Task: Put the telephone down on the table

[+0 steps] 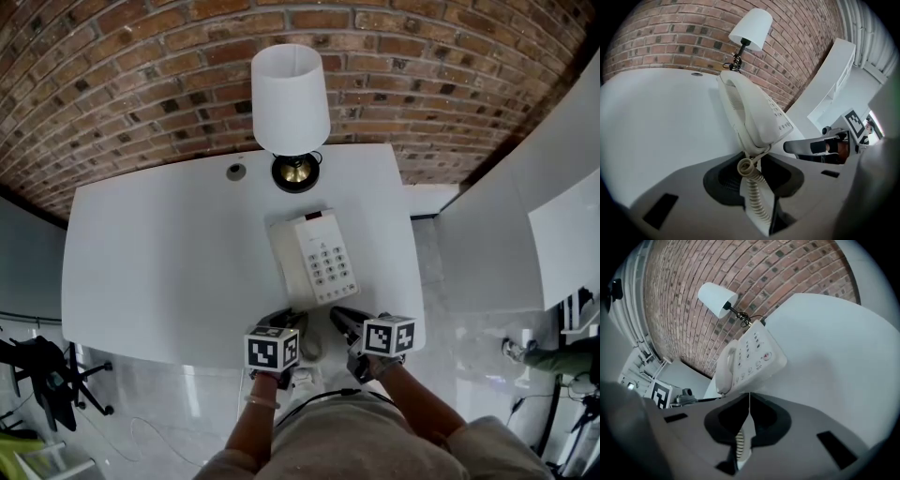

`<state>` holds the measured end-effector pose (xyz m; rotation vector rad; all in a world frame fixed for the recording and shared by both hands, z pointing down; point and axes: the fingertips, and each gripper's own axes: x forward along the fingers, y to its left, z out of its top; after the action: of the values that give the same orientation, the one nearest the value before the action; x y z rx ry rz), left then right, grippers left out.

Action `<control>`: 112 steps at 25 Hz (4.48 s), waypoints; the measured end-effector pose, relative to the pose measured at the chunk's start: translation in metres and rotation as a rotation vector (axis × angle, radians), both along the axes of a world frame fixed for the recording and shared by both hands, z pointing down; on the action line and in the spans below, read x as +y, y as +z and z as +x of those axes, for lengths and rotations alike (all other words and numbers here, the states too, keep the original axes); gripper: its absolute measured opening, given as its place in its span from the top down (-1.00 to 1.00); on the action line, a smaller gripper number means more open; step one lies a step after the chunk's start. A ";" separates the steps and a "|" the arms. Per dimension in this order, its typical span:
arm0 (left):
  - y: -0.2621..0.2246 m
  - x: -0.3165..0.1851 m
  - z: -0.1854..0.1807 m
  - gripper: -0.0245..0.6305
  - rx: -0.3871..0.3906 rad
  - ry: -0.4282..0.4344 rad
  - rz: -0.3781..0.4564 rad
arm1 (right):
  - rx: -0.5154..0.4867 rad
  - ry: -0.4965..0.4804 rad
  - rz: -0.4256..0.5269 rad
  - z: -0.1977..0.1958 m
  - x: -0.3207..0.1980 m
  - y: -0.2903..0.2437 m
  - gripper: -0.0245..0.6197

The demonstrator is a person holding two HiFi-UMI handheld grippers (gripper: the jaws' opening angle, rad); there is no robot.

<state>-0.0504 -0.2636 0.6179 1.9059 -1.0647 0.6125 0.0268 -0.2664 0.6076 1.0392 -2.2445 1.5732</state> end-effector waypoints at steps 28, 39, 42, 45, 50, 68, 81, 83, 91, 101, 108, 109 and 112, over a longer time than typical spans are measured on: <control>0.005 0.007 0.018 0.19 -0.063 0.065 0.014 | -0.061 0.070 -0.036 0.005 0.012 0.001 0.90; -0.016 0.005 0.006 0.01 -0.029 0.025 0.127 | -0.035 0.080 0.023 0.011 0.012 -0.006 0.90; -0.021 0.005 -0.002 0.01 -0.031 0.008 0.152 | -0.028 0.083 0.059 0.012 0.010 -0.012 0.90; -0.026 0.005 -0.012 0.01 -0.039 -0.019 0.174 | -0.008 0.073 0.104 0.014 0.006 -0.019 0.90; -0.042 0.001 -0.029 0.04 -0.030 -0.060 0.226 | 0.031 0.062 0.187 0.019 0.000 -0.034 0.90; -0.104 -0.017 -0.079 0.90 -0.102 -0.227 0.473 | 0.081 0.058 0.506 0.025 -0.029 -0.103 0.90; -0.154 -0.023 -0.107 0.91 -0.093 -0.295 0.620 | 0.121 0.043 0.677 0.019 -0.037 -0.149 0.91; -0.163 -0.024 -0.111 0.91 -0.090 -0.302 0.648 | 0.126 0.047 0.702 0.018 -0.039 -0.156 0.91; -0.185 -0.023 -0.124 0.91 -0.103 -0.333 0.715 | 0.168 0.042 0.803 0.017 -0.042 -0.179 0.91; -0.216 -0.020 -0.142 0.91 -0.121 -0.375 0.802 | 0.174 0.058 0.865 0.018 -0.045 -0.204 0.91; -0.230 -0.016 -0.149 0.91 -0.143 -0.385 0.851 | 0.184 0.070 0.910 0.019 -0.048 -0.218 0.91; -0.232 -0.015 -0.150 0.91 -0.147 -0.384 0.857 | 0.188 0.074 0.923 0.019 -0.048 -0.220 0.91; -0.234 -0.012 -0.155 0.91 -0.148 -0.391 0.867 | 0.207 0.083 0.961 0.020 -0.047 -0.228 0.91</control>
<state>-0.2056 -0.2758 0.3840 2.2642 -1.9596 0.0418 0.0465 -0.3135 0.3798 1.4044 -2.8317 0.2790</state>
